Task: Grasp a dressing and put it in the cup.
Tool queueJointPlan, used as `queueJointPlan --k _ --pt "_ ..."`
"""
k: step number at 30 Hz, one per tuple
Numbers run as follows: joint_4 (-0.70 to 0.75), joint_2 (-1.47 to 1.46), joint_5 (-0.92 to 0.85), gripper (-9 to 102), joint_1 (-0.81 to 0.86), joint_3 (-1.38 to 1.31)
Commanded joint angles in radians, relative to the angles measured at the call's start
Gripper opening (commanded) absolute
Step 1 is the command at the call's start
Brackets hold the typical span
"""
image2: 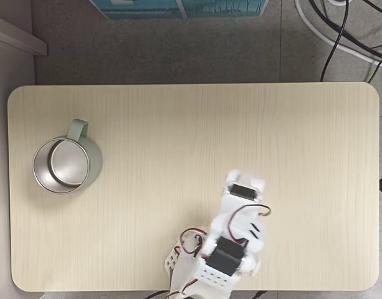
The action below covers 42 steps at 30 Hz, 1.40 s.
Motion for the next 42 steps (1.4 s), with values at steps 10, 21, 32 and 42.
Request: queueJointPlan --k 10,21,32,42 --pt "-0.077 0.258 -0.072 0 -0.566 0.235" --pt "-0.094 0.635 -0.135 0 -0.842 0.426" --pt "-0.11 0.881 -0.123 0 -0.946 0.552" --pt "-0.094 0.928 -0.121 10 -0.976 0.572"
